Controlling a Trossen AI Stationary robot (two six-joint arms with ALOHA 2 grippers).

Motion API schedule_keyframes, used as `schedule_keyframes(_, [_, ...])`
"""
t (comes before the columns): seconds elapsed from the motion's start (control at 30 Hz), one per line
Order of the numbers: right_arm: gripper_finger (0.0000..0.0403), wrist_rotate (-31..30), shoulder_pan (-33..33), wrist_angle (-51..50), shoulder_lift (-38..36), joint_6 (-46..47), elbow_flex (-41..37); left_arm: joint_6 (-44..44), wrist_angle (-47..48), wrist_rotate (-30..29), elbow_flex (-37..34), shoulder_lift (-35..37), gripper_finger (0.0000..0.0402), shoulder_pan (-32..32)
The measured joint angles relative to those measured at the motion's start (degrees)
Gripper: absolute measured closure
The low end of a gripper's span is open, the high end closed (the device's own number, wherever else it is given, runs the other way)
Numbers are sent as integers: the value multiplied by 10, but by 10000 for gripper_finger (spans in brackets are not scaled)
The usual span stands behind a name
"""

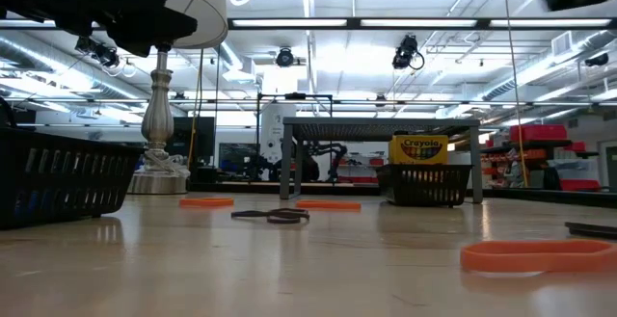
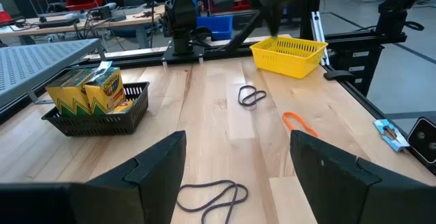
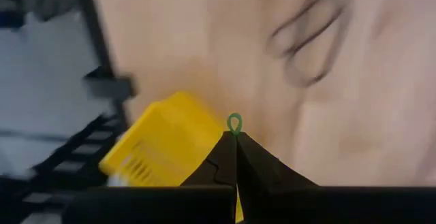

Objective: Pick & Place Office Desk Supplies
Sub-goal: Put the green rubber band into the yellow bin

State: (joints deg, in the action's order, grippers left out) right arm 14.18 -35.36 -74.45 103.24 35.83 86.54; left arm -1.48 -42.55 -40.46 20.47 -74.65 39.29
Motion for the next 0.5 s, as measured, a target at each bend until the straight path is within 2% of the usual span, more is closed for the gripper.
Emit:
schedule_keyframes(0.13, [402,78,-40,4,0,77,-13,0,0,0,0,0,136,0])
schedule_keyframes(0.27, [403,126,-77,34,0,144,-37,0,0,0,0,0,136,0])
schedule_keyframes(0.5, [403,139,-105,210,0,203,-129,0,0,0,0,0,136,0])
